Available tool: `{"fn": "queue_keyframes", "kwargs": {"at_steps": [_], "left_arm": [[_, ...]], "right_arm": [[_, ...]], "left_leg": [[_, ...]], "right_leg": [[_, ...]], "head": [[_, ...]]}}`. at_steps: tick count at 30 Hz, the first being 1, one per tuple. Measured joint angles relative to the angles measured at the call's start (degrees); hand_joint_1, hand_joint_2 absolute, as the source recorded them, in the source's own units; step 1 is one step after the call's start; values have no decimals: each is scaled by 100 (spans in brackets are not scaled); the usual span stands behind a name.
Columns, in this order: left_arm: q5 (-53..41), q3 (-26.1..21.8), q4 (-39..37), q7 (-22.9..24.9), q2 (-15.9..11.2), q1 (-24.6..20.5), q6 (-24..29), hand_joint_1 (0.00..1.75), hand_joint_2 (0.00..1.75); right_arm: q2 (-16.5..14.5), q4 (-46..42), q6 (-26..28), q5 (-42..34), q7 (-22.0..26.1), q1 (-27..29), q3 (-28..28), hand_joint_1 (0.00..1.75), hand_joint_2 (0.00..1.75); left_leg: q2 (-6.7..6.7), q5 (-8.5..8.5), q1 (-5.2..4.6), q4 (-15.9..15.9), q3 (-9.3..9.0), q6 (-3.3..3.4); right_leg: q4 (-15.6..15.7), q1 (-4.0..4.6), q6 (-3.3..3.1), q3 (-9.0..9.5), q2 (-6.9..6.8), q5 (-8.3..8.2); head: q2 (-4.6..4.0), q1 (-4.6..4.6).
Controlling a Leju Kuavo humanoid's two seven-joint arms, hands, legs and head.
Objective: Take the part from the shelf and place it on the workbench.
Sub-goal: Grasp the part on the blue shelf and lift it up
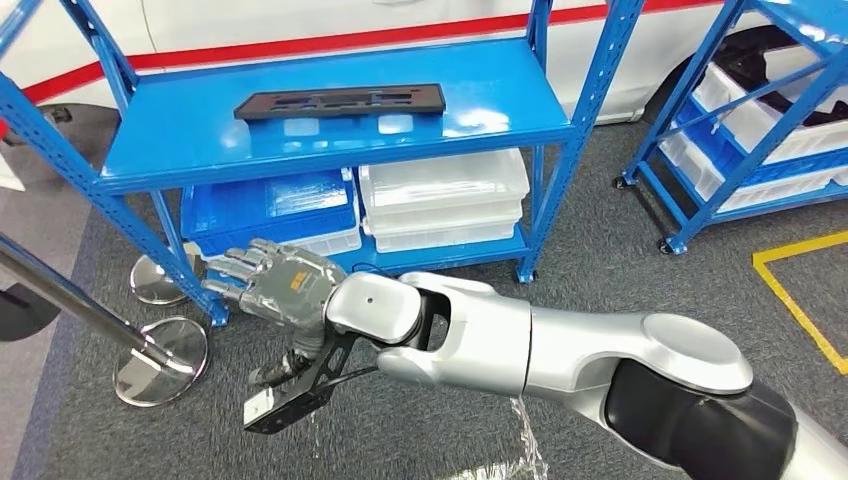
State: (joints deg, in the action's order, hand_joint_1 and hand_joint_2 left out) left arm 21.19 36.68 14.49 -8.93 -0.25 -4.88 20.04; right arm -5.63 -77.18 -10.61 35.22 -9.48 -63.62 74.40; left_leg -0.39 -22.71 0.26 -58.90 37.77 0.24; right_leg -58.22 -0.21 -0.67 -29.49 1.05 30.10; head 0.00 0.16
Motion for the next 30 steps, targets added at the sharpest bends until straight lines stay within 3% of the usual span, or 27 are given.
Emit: {"fn": "queue_keyframes", "kwargs": {"at_steps": [1,3,4,7,8,9,10,11,13,14,15,17,19,21,23,24,25,26,27,29,30], "left_arm": [[11,1,0,1,1,-8,2,0,0],[34,2,-1,2,2,-1,11,0,0],[43,3,-2,2,2,5,15,0,0],[51,8,-4,-2,1,6,-6,0,0],[52,11,-4,-4,1,4,-20,0,0],[52,15,-4,-5,0,4,-34,0,0],[52,21,-4,-5,2,7,-45,0,0],[52,27,-4,-5,7,11,-51,0,0],[53,43,-8,-5,15,18,-54,0,0],[54,55,-9,-4,18,8,-50,0,0],[55,70,-11,-3,17,-2,-48,0,0],[62,97,-11,1,16,-20,-42,0,0],[76,118,-11,1,17,-20,-40,0,0],[85,136,-11,-1,19,-22,-41,0,0],[86,149,-11,-3,20,-14,-41,0,0],[86,152,-11,-4,20,-4,-39,0,0],[86,155,-11,-5,20,8,-36,0,0],[86,156,-11,-7,20,18,-33,0,0],[88,158,-13,-7,16,28,-30,0,0],[93,171,-25,-10,1,43,-30,0,0],[96,181,-31,-13,-7,47,-31,0,0]], "right_arm": [[-4,-2,32,5,-24,35,-25,0,175],[-10,-9,116,27,-64,91,-94,0,175],[-14,-12,172,54,-76,101,-137,0,175],[-15,-11,321,192,-86,118,-224,0,175],[-14,-10,347,229,-86,125,-233,0,175],[-12,-9,363,254,-85,130,-243,0,175],[-11,-9,375,271,-85,133,-257,0,175],[-11,-9,382,281,-84,133,-273,0,175],[-4,-5,394,298,-84,131,-299,0,175],[-2,-3,404,322,-84,133,-306,0,175],[0,-2,417,363,-84,136,-311,0,175],[-14,-15,456,495,-95,136,-337,0,175],[-31,-32,501,651,-128,127,-378,0,175],[-38,-42,565,828,-182,130,-407,0,175],[-38,-43,651,1009,-239,135,-429,0,175],[-38,-43,689,1078,-257,137,-445,0,175],[-38,-43,717,1126,-267,136,-464,0,175],[-38,-43,728,1154,-269,135,-482,0,175],[-36,-41,720,1175,-269,137,-498,0,175],[-29,-30,674,1211,-269,147,-517,0,175],[-28,-21,646,1230,-268,159,-523,0,175]], "left_leg": [[0,-49,-15,65,-46,35],[0,-126,4,133,-176,107],[0,-166,17,154,-257,140],[-2,-311,25,170,-444,189],[-8,-372,26,170,-518,190],[-17,-442,28,170,-610,187],[-26,-521,32,169,-718,176],[-33,-607,38,169,-832,157],[-50,-781,39,152,-995,101],[-56,-864,31,148,-1033,63],[-61,-910,25,144,-1071,22],[-56,-916,24,110,-1109,-46],[-36,-787,38,-269,-940,-83],[-12,-818,46,-989,-469,-117],[-5,-1230,46,-1463,9,-135],[-3,-1445,45,-1486,154,-131],[-3,-1539,41,-1361,230,-112],[-4,-1432,30,-1109,253,-74],[-5,-1076,9,-764,247,-14],[-44,-205,-75,-162,234,112],[-64,93,-113,-10,218,150]], "right_leg": [[-7,-1,30,30,-5,6],[-234,-3,76,-28,-28,-2],[-494,-6,97,-172,-36,14],[-1478,-21,142,-903,-47,266],[-1650,-29,154,-1114,-49,383],[-1669,-34,162,-1256,-51,441],[-1528,-38,166,-1319,-53,389],[-1232,-40,164,-1305,-58,172],[-531,-34,139,-1228,-75,-538],[-304,-21,111,-1194,-79,-802],[-186,-10,70,-1179,-79,-939],[-149,0,-22,-1097,-64,-903],[-108,-11,-100,-964,-58,-839],[-70,-5,-148,-802,-59,-729],[-48,18,-174,-618,-51,-586],[-44,34,-182,-511,-39,-507],[-42,51,-186,-391,-25,-421],[-40,70,-187,-265,-14,-333],[-31,81,-188,-168,-8,-243],[-44,105,-157,-7,18,-76],[-42,101,-130,31,38,-8]], "head": [[0,2],[0,11],[0,15],[0,21],[0,22],[0,22],[0,25],[0,25],[0,30],[0,33],[0,36],[0,40],[0,40],[0,38],[0,37],[0,35],[0,34],[0,33],[0,37],[0,51],[0,56]]}}
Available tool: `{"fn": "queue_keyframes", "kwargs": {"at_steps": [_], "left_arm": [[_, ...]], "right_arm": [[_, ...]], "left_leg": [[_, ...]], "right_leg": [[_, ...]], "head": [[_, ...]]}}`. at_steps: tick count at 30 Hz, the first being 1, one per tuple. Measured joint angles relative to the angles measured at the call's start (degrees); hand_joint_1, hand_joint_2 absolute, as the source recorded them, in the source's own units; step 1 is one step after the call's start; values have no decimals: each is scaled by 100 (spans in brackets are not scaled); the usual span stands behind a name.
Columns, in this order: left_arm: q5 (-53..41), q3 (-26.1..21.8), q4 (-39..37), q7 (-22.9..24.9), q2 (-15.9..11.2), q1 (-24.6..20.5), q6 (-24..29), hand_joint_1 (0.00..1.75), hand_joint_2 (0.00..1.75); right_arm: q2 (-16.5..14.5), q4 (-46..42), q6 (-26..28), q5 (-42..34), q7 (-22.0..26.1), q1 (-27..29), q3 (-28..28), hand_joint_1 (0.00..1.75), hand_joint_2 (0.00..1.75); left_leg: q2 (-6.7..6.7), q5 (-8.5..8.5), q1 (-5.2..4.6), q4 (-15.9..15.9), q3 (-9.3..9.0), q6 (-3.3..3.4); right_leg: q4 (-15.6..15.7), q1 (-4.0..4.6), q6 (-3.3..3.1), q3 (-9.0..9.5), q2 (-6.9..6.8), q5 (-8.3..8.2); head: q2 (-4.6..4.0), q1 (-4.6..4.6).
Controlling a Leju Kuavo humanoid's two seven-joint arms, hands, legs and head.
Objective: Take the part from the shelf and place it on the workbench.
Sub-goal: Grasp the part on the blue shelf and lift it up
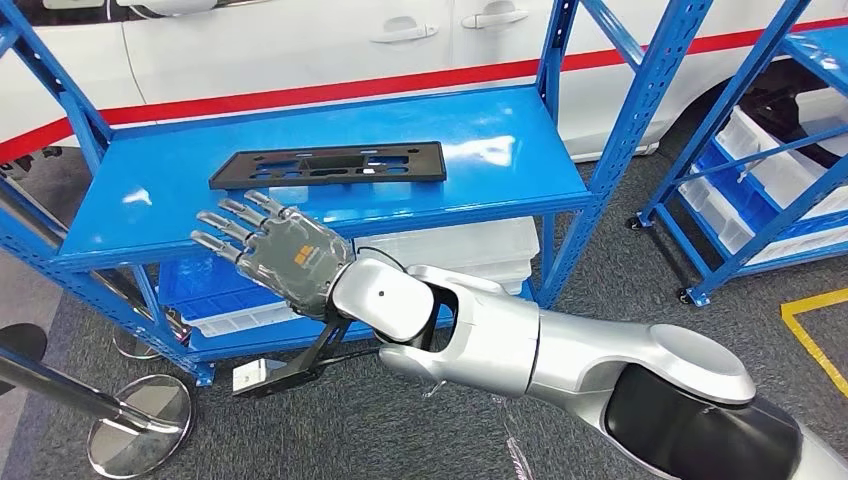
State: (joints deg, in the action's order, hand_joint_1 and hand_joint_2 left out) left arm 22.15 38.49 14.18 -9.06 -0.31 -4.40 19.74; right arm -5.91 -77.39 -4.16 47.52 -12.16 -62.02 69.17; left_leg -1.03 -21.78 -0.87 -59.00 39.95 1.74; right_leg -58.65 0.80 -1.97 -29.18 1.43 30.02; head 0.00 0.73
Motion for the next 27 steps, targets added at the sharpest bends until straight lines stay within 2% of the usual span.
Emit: {"fn": "queue_keyframes", "kwargs": {"at_steps": [1,3,4,5,6,8,9,10,11,12,13,14,15,16,19,20,21,23,24,25,26,27], "left_arm": [[2,9,-4,-3,-4,0,-1,0,0],[7,22,-3,-7,1,-26,-1,0,0],[9,31,-2,-7,4,-40,-1,0,0],[14,43,-2,-7,5,-55,-1,0,0],[19,55,-3,-7,5,-64,-1,0,0],[32,73,-4,-5,2,-74,-1,0,0],[38,78,-4,-5,2,-75,-4,0,0],[43,82,-4,-4,3,-69,-7,0,0],[48,85,-4,-4,8,-62,-10,0,0],[49,87,-4,-3,14,-54,-13,0,0],[51,90,-5,-3,20,-50,-13,0,0],[55,93,-6,-2,26,-55,-13,0,0],[58,97,-7,-2,27,-66,-11,0,0],[64,101,-8,-1,28,-77,-10,0,0],[92,104,-8,-1,31,-85,-9,0,0],[100,105,-8,-1,33,-84,-10,0,0],[106,105,-8,-1,34,-83,-10,0,0],[116,105,-8,0,35,-83,-11,0,0],[130,105,-8,1,35,-79,-11,0,0],[149,105,-8,2,35,-73,-10,0,0],[169,105,-8,3,35,-70,-9,0,0],[190,105,-8,3,35,-69,-5,0,0]], "right_arm": [[1,10,-24,14,0,10,-4,0,175],[-5,31,-58,43,-5,14,-22,0,175],[-5,43,-71,57,-12,9,-36,0,175],[-8,55,-82,72,-22,4,-49,0,175],[-7,72,-95,84,-32,12,-57,0,175],[6,116,-112,92,-46,51,-62,0,175],[16,141,-118,92,-48,76,-62,0,175],[25,163,-121,92,-49,94,-62,0,175],[31,179,-122,92,-49,103,-62,0,175],[34,194,-123,92,-49,105,-62,0,175],[42,214,-128,94,-50,106,-62,0,175],[45,232,-141,97,-52,104,-62,0,175],[48,249,-162,101,-57,105,-62,0,175],[52,268,-194,104,-66,106,-62,0,175],[53,323,-306,102,-87,111,-63,0,175],[52,347,-344,91,-83,110,-63,0,175],[51,376,-385,73,-74,112,-63,0,175],[47,461,-467,7,-56,126,-61,0,175],[40,513,-510,-39,-52,137,-59,0,175],[29,568,-554,-89,-52,146,-56,0,175],[11,623,-604,-139,-56,152,-54,0,175],[-14,681,-657,-188,-64,153,-51,0,175]], "left_leg": [[-19,94,-33,49,-18,14],[-11,78,-21,97,-122,28],[-3,48,-7,133,-177,50],[4,13,12,161,-234,74],[7,-35,18,173,-286,93],[4,-151,25,169,-385,109],[0,-220,30,160,-453,104],[-6,-293,35,149,-531,96],[-10,-373,42,133,-620,86],[-13,-458,48,117,-700,71],[-16,-534,46,96,-762,50],[-25,-594,44,74,-788,24],[-31,-628,44,61,-784,-1],[-35,-644,43,57,-775,-30],[-14,-738,53,-20,-735,-117],[0,-823,59,-206,-645,-146],[14,-935,70,-509,-476,-175],[31,-1125,91,-1257,-7,-225],[38,-1117,100,-1490,187,-245],[47,-997,109,-1512,282,-257],[55,-777,117,-1314,264,-261],[61,-495,125,-940,147,-258]], "right_leg": [[3,-1,34,45,22,53],[14,-18,99,100,28,152],[-80,-19,133,75,4,217],[-295,-25,168,-29,-24,311],[-639,-37,198,-237,-54,424],[-1417,-68,244,-807,-76,576],[-1629,-82,260,-1038,-80,516],[-1625,-91,268,-1165,-83,336],[-1388,-95,270,-1178,-85,41],[-1005,-95,263,-1120,-86,-295],[-673,-88,249,-1036,-82,-545],[-379,-80,224,-944,-78,-676],[-226,-66,192,-895,-70,-700],[-186,-52,157,-866,-60,-648],[-83,-75,67,-793,-51,-585],[-56,-90,38,-747,-58,-569],[-39,-94,11,-700,-69,-544],[-30,-88,-22,-627,-92,-482],[-32,-86,-25,-592,-99,-448],[-35,-85,-26,-550,-99,-413],[-37,-85,-23,-499,-94,-375],[-38,-86,-14,-440,-89,-335]], "head": [[0,4],[0,-2],[0,5],[0,9],[0,18],[0,21],[0,23],[0,24],[0,24],[0,26],[0,21],[0,14],[0,2],[0,-5],[0,-13],[0,-25],[0,-32],[0,-43],[0,-43],[0,-44],[0,-44],[0,-44]]}}
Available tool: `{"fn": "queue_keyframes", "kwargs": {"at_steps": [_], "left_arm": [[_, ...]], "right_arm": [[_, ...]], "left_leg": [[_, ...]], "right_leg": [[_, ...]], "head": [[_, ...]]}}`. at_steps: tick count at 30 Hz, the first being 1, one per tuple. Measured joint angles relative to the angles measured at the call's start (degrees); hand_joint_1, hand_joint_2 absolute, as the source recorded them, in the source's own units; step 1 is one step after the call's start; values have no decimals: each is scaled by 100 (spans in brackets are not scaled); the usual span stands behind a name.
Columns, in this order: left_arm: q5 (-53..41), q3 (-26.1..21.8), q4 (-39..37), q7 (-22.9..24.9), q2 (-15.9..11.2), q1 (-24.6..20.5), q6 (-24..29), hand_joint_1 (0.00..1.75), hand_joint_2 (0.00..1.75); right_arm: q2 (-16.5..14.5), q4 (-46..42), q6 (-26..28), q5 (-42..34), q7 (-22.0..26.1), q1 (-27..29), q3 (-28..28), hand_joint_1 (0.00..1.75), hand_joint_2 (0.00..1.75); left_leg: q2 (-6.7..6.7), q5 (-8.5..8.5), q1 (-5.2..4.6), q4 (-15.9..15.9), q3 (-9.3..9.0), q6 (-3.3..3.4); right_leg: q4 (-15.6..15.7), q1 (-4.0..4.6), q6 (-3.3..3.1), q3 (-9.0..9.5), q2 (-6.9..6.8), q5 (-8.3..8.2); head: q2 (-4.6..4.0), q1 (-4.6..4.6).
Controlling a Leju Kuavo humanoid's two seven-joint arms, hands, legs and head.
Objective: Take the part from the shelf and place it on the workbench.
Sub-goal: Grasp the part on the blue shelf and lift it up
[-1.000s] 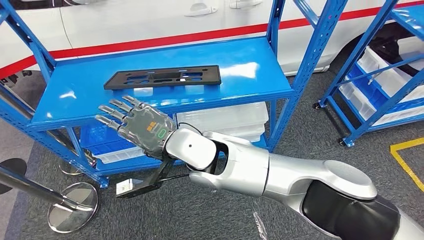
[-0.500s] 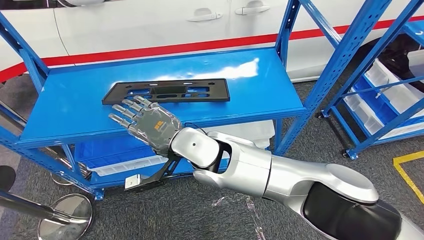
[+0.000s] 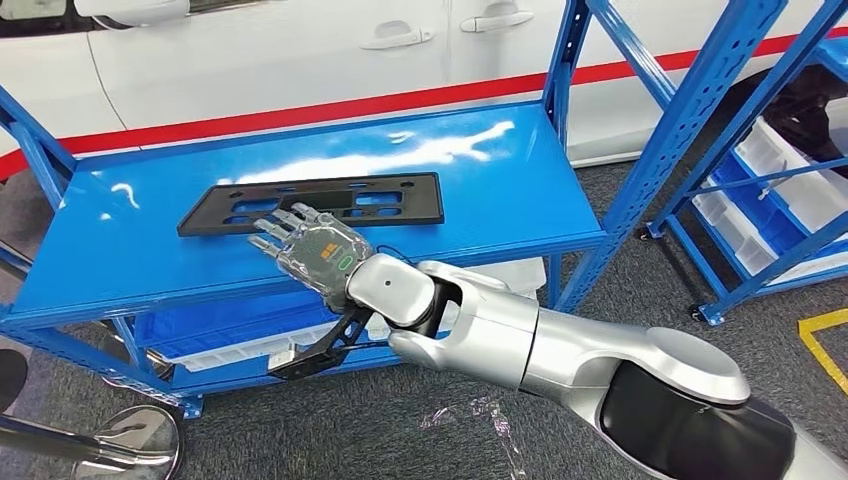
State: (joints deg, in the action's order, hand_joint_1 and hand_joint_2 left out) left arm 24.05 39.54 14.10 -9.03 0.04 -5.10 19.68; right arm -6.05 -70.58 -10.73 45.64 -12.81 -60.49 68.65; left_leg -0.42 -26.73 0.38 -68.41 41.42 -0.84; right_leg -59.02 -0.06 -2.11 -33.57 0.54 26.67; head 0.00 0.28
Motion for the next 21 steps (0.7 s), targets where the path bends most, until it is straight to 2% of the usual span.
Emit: {"fn": "queue_keyframes", "kwargs": {"at_steps": [1,2,3,5,7,8,9,11,12,13,14,16,17,18,19,21], "left_arm": [[19,1,0,-1,0,-2,3,0,0],[35,4,0,-2,0,-5,8,0,0],[49,9,0,-4,0,-15,11,0,0],[71,25,0,-5,0,-37,17,0,0],[91,38,-1,1,7,-36,21,0,0],[98,40,-1,5,13,-29,22,0,0],[105,42,-1,9,18,-23,23,0,0],[110,47,0,11,22,-27,25,0,0],[113,51,0,11,22,-31,25,0,0],[114,58,0,11,23,-34,25,0,0],[115,66,0,11,26,-35,25,0,0],[117,76,0,8,41,-29,24,0,0],[120,80,0,5,48,-30,23,0,0],[128,86,0,3,52,-32,24,0,0],[140,95,0,2,52,-35,25,0,0],[167,114,0,2,52,-36,27,0,0]], "right_arm": [[-26,66,-53,-44,-11,-2,3,0,175],[-59,138,-98,-89,-24,-5,7,0,175],[-86,211,-131,-124,-37,-6,10,0,175],[-127,345,-160,-180,-55,-5,15,0,175],[-149,443,-163,-214,-78,-6,15,0,175],[-156,485,-166,-223,-92,-11,15,0,175],[-157,525,-172,-227,-108,-13,16,0,175],[-156,617,-196,-223,-140,-5,20,0,175],[-156,662,-208,-214,-160,3,26,0,175],[-156,702,-215,-203,-180,8,33,0,175],[-156,733,-216,-186,-201,10,42,0,175],[-157,776,-208,-142,-238,3,54,0,175],[-163,793,-196,-113,-258,-4,56,0,175],[-171,809,-175,-79,-287,-9,56,0,175],[-178,823,-148,-40,-320,-12,57,0,175],[-188,843,-95,25,-381,-10,57,0,175]], "left_leg": [[3,211,2,372,-152,11],[1,343,-10,684,-287,29],[-1,380,-25,877,-377,54],[-7,324,-51,987,-429,104],[-3,307,-18,1044,-474,153],[1,302,-2,1071,-507,183],[5,294,12,1089,-539,211],[4,266,7,1087,-570,258],[1,253,7,1082,-580,270],[-4,235,7,1076,-594,273],[-10,213,8,1067,-613,268],[-19,151,14,1029,-653,235],[-24,116,3,989,-654,206],[-27,93,-4,963,-648,176],[-29,78,-12,948,-640,147],[-28,66,-14,953,-641,104]], "right_leg": [[6,3,16,50,6,38],[8,9,36,82,11,70],[9,15,60,92,12,89],[18,23,105,83,10,103],[-35,28,155,56,-1,170],[-185,30,179,-7,-4,258],[-460,27,200,-139,-7,389],[-1227,9,226,-546,-8,662],[-1525,-2,236,-739,-9,717],[-1628,-13,242,-843,-10,665],[-1501,-25,245,-833,-12,507],[-786,-44,240,-549,-18,81],[-437,-45,234,-391,-19,-43],[-220,-39,226,-288,-17,-93],[-130,-27,211,-242,-12,-78],[-106,-24,168,-221,0,-75]], "head": [[0,2],[0,-2],[0,-5],[0,-13],[0,-7],[0,-4],[0,0],[0,3],[0,2],[0,3],[0,3],[0,2],[0,1],[0,0],[0,-2],[0,-6]]}}
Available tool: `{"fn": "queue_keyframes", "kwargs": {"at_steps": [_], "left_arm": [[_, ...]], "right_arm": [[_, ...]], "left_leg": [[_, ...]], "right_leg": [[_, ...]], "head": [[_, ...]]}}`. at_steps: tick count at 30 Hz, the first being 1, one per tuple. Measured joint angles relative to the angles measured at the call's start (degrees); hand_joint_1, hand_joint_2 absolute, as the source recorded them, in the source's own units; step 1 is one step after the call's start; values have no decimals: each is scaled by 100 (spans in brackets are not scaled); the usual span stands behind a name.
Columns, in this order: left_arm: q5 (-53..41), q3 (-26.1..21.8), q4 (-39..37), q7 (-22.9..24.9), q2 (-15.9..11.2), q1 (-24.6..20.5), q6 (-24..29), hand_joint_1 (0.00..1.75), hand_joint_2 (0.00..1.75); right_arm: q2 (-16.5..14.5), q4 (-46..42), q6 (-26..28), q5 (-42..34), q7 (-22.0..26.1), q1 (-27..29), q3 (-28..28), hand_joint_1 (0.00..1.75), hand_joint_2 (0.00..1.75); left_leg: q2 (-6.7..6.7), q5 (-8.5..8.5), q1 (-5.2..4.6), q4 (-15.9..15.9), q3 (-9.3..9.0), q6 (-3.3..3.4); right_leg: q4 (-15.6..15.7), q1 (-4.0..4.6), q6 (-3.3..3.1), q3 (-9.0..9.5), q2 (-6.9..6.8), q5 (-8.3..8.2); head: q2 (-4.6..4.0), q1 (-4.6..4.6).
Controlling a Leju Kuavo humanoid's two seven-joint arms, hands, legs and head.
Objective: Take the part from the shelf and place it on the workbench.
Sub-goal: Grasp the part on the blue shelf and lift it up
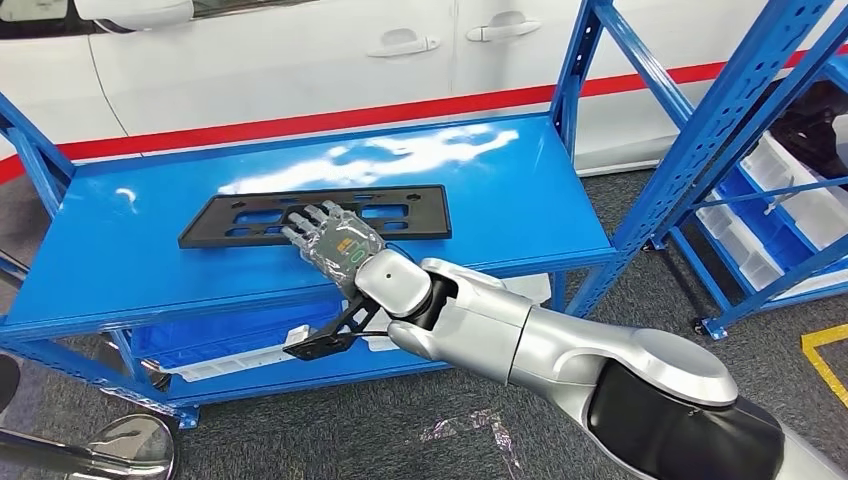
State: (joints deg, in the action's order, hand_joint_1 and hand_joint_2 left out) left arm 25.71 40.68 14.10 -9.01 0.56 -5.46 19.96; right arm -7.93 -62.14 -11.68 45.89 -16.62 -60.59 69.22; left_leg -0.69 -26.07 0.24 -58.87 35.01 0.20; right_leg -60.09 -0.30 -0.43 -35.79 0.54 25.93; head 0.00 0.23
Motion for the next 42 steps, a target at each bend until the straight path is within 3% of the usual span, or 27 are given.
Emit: {"fn": "queue_keyframes", "kwargs": {"at_steps": [2,3,5,7,8,9,11,12,16,18,21,22,23,25,27,28,31,33,36,37,38,39,42], "left_arm": [[10,8,0,1,1,3,1,0,0],[12,10,0,1,2,3,2,0,0],[15,19,0,1,7,4,2,0,0],[21,25,0,-1,11,8,2,0,0],[25,26,0,-1,13,14,3,0,0],[28,26,0,-3,15,20,4,0,0],[32,28,0,-6,16,26,9,0,0],[32,30,0,-9,16,22,13,0,0],[32,36,0,-24,21,8,21,0,0],[32,37,0,-28,30,18,20,0,0],[36,39,0,-28,31,10,15,0,0],[43,39,0,-26,30,7,14,0,0],[51,39,0,-22,30,6,13,0,0],[69,40,0,-11,35,13,13,0,0],[88,41,0,2,44,15,18,0,0],[99,41,0,7,48,11,25,0,0],[122,41,0,14,47,5,48,0,0],[132,42,0,17,46,7,60,0,0],[150,43,0,18,49,7,71,0,0],[155,43,0,18,49,10,73,0,0],[160,44,0,18,49,15,74,0,0],[163,44,0,19,50,21,75,0,0],[169,46,-1,20,51,24,80,0,0]], "right_arm": [[-10,13,30,39,-34,-3,0,0,175],[-17,19,42,56,-49,-5,0,0,175],[-27,34,65,90,-78,0,0,0,175],[-28,55,86,120,-97,17,0,0,175],[-28,67,96,135,-105,22,0,0,175],[-29,78,105,151,-113,24,0,0,175],[-30,96,121,175,-121,22,0,0,175],[-30,103,129,182,-123,19,0,0,175],[-36,126,147,209,-124,20,0,0,175],[-41,131,150,219,-124,9,0,0,175],[-40,147,127,232,-121,35,0,0,175],[-40,156,94,237,-121,56,0,0,175],[-40,163,46,241,-120,72,0,0,175],[-44,173,-73,246,-121,81,0,0,175],[-50,182,-161,246,-120,74,0,0,175],[-55,186,-186,245,-119,73,0,0,175],[-69,201,-261,237,-119,75,0,0,175],[-87,215,-385,212,-120,66,1,0,175],[-104,255,-577,154,-123,84,8,0,175],[-105,275,-622,138,-124,103,18,0,175],[-105,299,-656,125,-126,123,32,0,175],[-105,322,-679,113,-127,137,50,0,175],[-107,381,-698,91,-131,139,88,0,175]], "left_leg": [[16,-103,9,-154,59,-48],[24,-217,16,-384,169,-76],[33,-494,26,-1102,545,-120],[34,-543,31,-1561,849,-138],[34,-410,32,-1492,861,-135],[34,-187,32,-1211,764,-125],[33,195,20,-458,440,-90],[31,260,5,-183,307,-67],[26,179,-9,45,152,29],[35,157,21,113,51,95],[40,82,22,130,-54,167],[35,52,21,128,-87,172],[29,19,21,125,-126,171],[16,-68,22,108,-228,152],[7,-162,3,68,-282,99],[4,-191,-4,54,-284,66],[5,-227,-4,71,-288,-20],[22,-368,-2,-149,-202,-76],[36,-729,19,-1185,374,-154],[36,-760,25,-1457,570,-168],[37,-692,28,-1546,683,-175],[37,-517,31,-1418,688,-172],[33,143,13,-347,293,-110]], "right_leg": [[29,-22,-55,38,-3,0],[43,-33,-80,63,-9,4],[48,-24,-122,97,-23,29],[47,-15,-138,128,-24,61],[47,-14,-138,152,-18,81],[46,-14,-133,187,-9,107],[49,-6,-105,253,5,165],[51,1,-84,267,9,187],[73,17,23,294,4,243],[-212,23,70,180,-5,387],[-1294,16,93,-459,-13,719],[-1511,14,94,-640,-14,713],[-1515,13,91,-718,-16,597],[-888,12,67,-539,-23,107],[-216,27,28,-246,-23,-184],[-48,37,9,-171,-17,-203],[33,38,-57,-122,3,-147],[87,6,-111,-52,-3,-134],[119,7,-175,35,-23,-82],[116,15,-187,53,-23,-61],[112,20,-193,72,-18,-40],[108,23,-194,97,-7,-18],[102,41,-168,174,26,51]], "head": [[0,-15],[0,-25],[0,-47],[0,-46],[0,-46],[0,-47],[0,-46],[0,-48],[0,-39],[0,-30],[0,-27],[0,-27],[0,-25],[0,-24],[0,-28],[0,-32],[0,-38],[0,-68],[0,-108],[0,-105],[0,-108],[0,-107],[0,-105]]}}
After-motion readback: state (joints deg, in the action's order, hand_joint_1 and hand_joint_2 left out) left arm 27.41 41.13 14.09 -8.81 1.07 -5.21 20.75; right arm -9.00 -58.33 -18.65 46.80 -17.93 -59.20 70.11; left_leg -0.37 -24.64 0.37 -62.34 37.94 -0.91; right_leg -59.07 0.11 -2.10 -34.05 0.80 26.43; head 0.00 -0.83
